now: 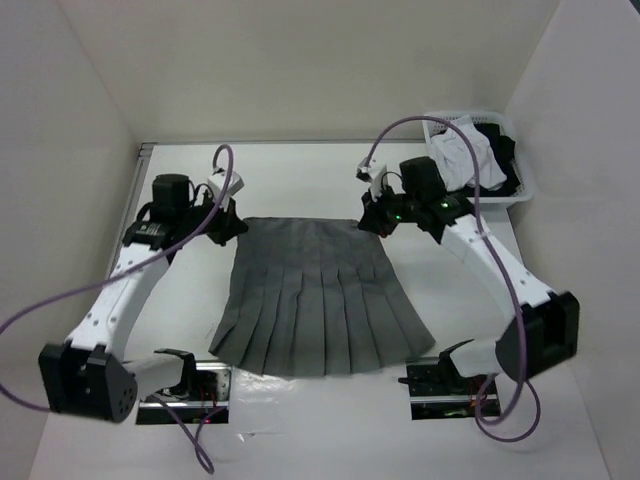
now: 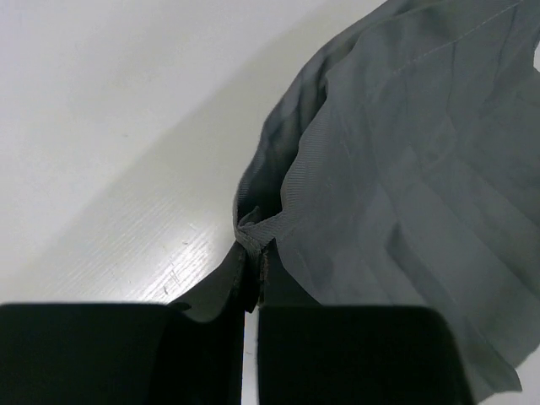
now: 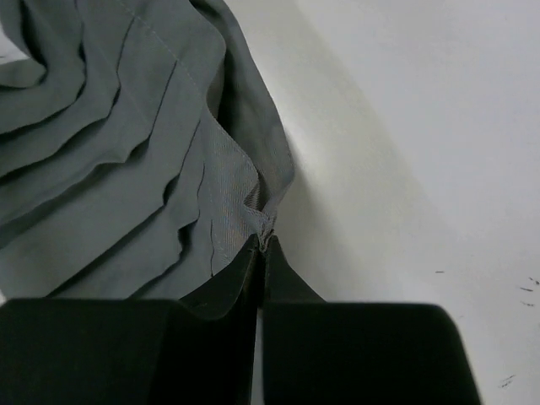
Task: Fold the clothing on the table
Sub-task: Flatten the skirt out
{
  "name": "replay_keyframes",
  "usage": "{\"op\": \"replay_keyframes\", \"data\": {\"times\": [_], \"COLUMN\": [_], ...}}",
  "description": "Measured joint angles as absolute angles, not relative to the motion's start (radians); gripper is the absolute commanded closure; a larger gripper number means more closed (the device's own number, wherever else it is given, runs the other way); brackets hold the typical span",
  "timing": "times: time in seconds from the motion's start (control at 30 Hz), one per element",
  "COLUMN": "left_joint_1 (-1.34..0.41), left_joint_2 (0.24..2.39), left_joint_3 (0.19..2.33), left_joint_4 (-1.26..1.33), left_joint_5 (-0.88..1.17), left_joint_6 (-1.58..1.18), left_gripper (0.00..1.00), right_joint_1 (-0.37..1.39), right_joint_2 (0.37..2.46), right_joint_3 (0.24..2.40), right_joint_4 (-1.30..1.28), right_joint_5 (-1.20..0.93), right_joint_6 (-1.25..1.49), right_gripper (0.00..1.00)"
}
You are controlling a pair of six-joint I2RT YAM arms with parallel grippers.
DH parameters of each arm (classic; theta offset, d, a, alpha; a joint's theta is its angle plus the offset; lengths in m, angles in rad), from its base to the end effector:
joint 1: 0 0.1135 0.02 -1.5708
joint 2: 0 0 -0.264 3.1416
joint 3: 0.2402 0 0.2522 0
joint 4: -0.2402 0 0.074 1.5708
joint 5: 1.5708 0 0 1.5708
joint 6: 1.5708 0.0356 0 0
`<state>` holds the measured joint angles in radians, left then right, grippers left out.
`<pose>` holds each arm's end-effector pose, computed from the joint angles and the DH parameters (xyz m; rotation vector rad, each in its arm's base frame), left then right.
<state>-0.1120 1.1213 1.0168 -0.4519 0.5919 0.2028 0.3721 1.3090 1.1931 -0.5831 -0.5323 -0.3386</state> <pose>0.2394 -0.0469 0.3307 0.6624 1.9642 -0.5710 0.2562 0.1194 0.3324 -1.0315 1.9735 0.6194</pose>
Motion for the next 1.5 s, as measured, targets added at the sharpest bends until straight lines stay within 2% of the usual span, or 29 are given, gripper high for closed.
{"op": "replay_keyframes", "data": {"times": [0.23, 0.37, 0.5, 0.6, 0.63, 0.67, 0.73, 0.8, 0.83, 0.93, 0.97, 1.0, 1.03, 1.07, 1.23, 1.4, 1.5], "left_joint_1": [-0.117, -0.117, -0.113, -0.106, -0.103, -0.101, -0.099, -0.095, -0.092, -0.08, -0.074, -0.067, -0.058, -0.041, 0.029, 0.063, 0.026], "left_joint_2": [1.549, 1.711, 1.863, 1.954, 1.987, 2.007, 2.044, 2.076, 2.089, 2.095, 2.093, 2.091, 2.082, 2.06, 1.838, 1.478, 1.364], "left_joint_3": [1.189, 1.282, 1.396, 1.475, 1.506, 1.526, 1.571, 1.62, 1.641, 1.67, 1.677, 1.681, 1.682, 1.678, 1.616, 1.489, 1.375], "left_joint_4": [-0.344, -0.319, -0.308, -0.305, -0.306, -0.307, -0.308, -0.309, -0.307, -0.298, -0.298, -0.293, -0.293, -0.302, -0.34, -0.354, -0.354], "left_joint_5": [0.514, 0.483, 0.455, 0.432, 0.419, 0.41, 0.389, 0.365, 0.352, 0.31, 0.295, 0.281, 0.271, 0.257, 0.232, 0.244, 0.265], "left_joint_6": [0.179, 0.178, 0.177, 0.176, 0.174, 0.174, 0.157, 0.15, 0.145, 0.124, 0.12, 0.116, 0.109, 0.099, 0.084, 0.068, 0.068], "left_gripper": [1.0, 1.0, 0.97, 0.9, 0.83, 0.54, 0.26, 0.11, 0.0, 0.0, 0.0, 0.0, 0.0, 0.0, 0.0, 0.0, 0.0], "right_joint_1": [0.356, 0.345, 0.333, 0.323, 0.32, 0.316, 0.312, 0.307, 0.303, 0.295, 0.291, 0.286, 0.28, 0.273, 0.208, 0.172, 0.184], "right_joint_2": [1.646, 1.811, 1.942, 2.016, 2.041, 2.069, 2.101, 2.136, 2.161, 2.202, 2.21, 2.214, 2.214, 2.209, 2.033, 1.604, 1.377], "right_joint_3": [1.288, 1.402, 1.503, 1.563, 1.588, 1.615, 1.652, 1.696, 1.73, 1.796, 1.814, 1.841, 1.855, 1.867, 1.811, 1.58, 1.459], "right_joint_4": [-0.472, -0.448, -0.424, -0.412, -0.41, -0.408, -0.405, -0.404, -0.405, -0.402, -0.405, -0.41, -0.413, -0.415, -0.443, -0.461, -0.455], "right_joint_5": [-0.378, -0.323, -0.276, -0.244, -0.234, -0.219, -0.2, -0.173, -0.149, -0.081, -0.06, -0.03, -0.012, 0.006, 0.039, 0.008, -0.053], "right_joint_6": [-0.359, -0.374, -0.385, -0.388, -0.388, -0.389, -0.388, -0.382, -0.373, -0.35, -0.337, -0.318, -0.302, -0.295, -0.231, -0.205, -0.202], "right_gripper": [1.0, 1.0, 1.0, 1.0, 1.0, 1.0, 1.0, 0.82, 0.64, 0.61, 0.56, 0.43, 0.37, 0.27, 0.12, 0.08, 0.08]}}
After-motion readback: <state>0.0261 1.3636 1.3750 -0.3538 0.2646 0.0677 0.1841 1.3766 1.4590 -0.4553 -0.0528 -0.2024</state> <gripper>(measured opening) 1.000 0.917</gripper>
